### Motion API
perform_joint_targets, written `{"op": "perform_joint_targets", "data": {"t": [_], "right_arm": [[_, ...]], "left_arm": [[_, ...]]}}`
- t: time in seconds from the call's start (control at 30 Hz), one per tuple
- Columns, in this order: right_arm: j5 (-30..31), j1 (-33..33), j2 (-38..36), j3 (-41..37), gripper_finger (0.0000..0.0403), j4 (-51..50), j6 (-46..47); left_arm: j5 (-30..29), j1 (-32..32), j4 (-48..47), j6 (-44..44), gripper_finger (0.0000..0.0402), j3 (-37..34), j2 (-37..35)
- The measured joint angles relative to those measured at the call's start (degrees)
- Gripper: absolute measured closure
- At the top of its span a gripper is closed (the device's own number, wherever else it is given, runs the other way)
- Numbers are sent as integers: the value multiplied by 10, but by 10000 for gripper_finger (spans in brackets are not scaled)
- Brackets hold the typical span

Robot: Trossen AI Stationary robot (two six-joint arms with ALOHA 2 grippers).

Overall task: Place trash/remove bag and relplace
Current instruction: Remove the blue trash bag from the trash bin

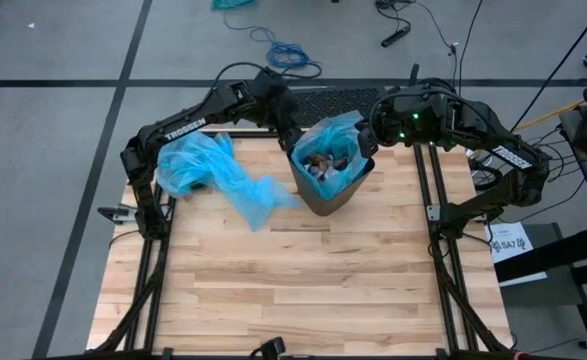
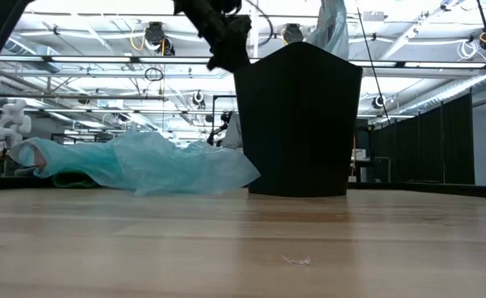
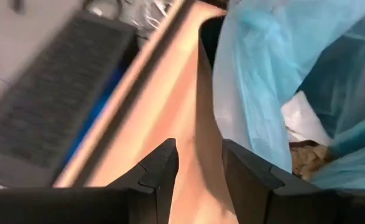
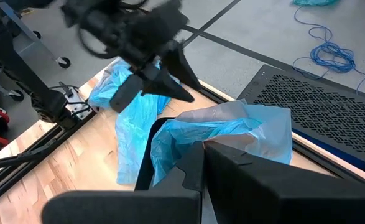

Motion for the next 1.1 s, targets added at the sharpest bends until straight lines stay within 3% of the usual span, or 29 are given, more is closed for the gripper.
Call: {"op": "perform_joint_targets", "data": {"t": [0.13, 0.23, 0.77, 0.93, 1.1], "right_arm": [[0, 0, 0, 0, 403, 0, 0], [0, 0, 0, 0, 403, 0, 0], [1, 0, 0, 0, 403, -3, -8], [48, 0, 0, 0, 403, 2, -14], [49, 0, 0, 0, 403, 32, -37]], "left_arm": [[98, 16, -8, -25, 280, 0, 25], [134, 16, -8, -29, 288, 0, 32], [138, 0, 17, -14, 307, 0, 32], [138, -10, 43, -14, 307, 0, 32], [138, -15, 46, -14, 307, 0, 32]]}}
